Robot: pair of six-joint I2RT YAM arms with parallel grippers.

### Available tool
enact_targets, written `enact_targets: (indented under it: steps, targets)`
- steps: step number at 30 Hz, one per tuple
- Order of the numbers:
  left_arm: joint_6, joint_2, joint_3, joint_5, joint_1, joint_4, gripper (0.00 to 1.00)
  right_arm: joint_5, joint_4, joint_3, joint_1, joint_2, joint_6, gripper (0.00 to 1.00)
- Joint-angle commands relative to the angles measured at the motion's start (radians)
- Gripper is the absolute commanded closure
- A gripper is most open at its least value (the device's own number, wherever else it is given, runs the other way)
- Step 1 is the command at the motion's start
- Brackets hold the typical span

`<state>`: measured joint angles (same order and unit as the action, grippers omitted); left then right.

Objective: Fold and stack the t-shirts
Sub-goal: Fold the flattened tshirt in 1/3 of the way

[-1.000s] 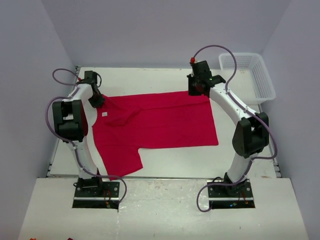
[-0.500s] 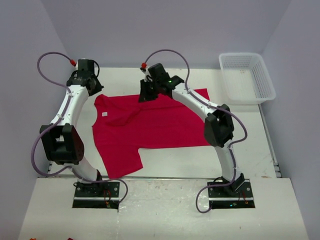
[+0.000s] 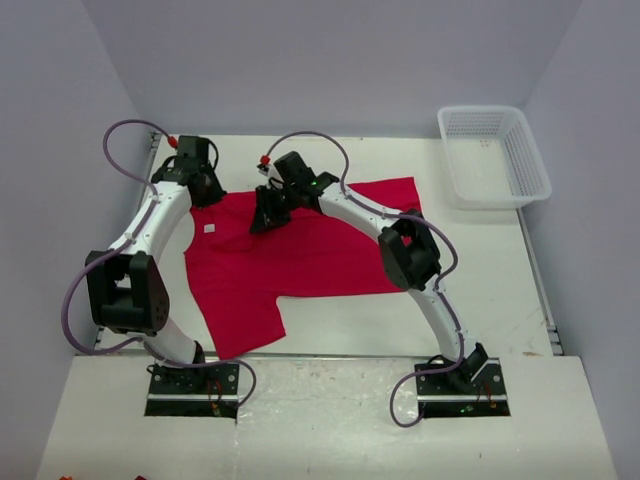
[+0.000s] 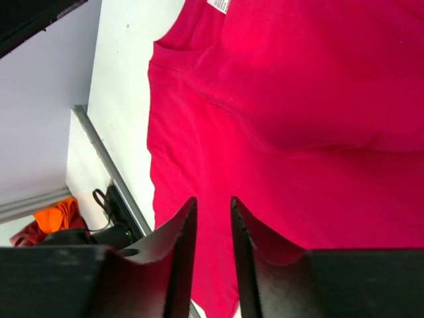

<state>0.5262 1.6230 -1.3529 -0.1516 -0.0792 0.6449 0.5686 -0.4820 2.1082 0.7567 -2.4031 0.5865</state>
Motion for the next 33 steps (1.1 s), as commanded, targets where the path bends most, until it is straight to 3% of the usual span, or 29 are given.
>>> enact_targets:
  steps: [1,12,17,20,23,25,26,27,29,31,32,33]
  targets:
    - [-0.034,0.005,-0.005,0.024,0.002,-0.054,0.98,0.048,0.074,-0.027,0.018,0.018,0.018,0.69]
    - [-0.029,0.084,-0.003,0.055,0.002,-0.071,0.98,0.007,0.066,-0.004,0.020,-0.063,0.058,0.71]
    - [-0.040,0.064,0.026,0.066,-0.010,-0.080,1.00,-0.026,0.055,-0.011,0.021,-0.097,0.065,0.85]
    - [-0.049,0.048,0.053,0.066,-0.021,-0.093,1.00,-0.048,0.097,-0.053,0.020,-0.061,0.069,0.99]
    - [-0.060,0.048,0.061,0.119,-0.021,-0.103,1.00,-0.098,0.039,-0.034,0.021,-0.036,0.021,1.00]
    - [-0.074,0.046,0.072,0.147,-0.040,-0.103,0.99,-0.181,-0.013,-0.051,0.020,0.019,-0.026,0.74]
    - [-0.075,0.044,0.078,0.146,-0.040,-0.103,0.99,-0.214,-0.027,-0.065,0.020,0.045,-0.045,0.70]
    - [-0.075,0.038,0.086,0.138,-0.059,-0.102,0.88,-0.245,-0.042,-0.080,0.018,0.076,-0.057,0.67]
    - [-0.077,0.031,0.109,0.109,-0.079,-0.100,0.79,-0.340,-0.053,-0.125,0.015,0.171,-0.099,0.59]
    - [-0.072,0.020,0.118,0.023,-0.117,-0.074,0.68,-0.372,-0.081,-0.139,0.001,0.247,-0.125,0.57]
    - [-0.062,0.017,0.132,-0.018,-0.137,-0.067,0.58,-0.393,-0.092,-0.148,-0.019,0.271,-0.129,0.56]
    - [-0.051,0.003,0.142,-0.031,-0.143,-0.059,0.56,-0.398,-0.102,-0.157,-0.029,0.295,-0.132,0.56]
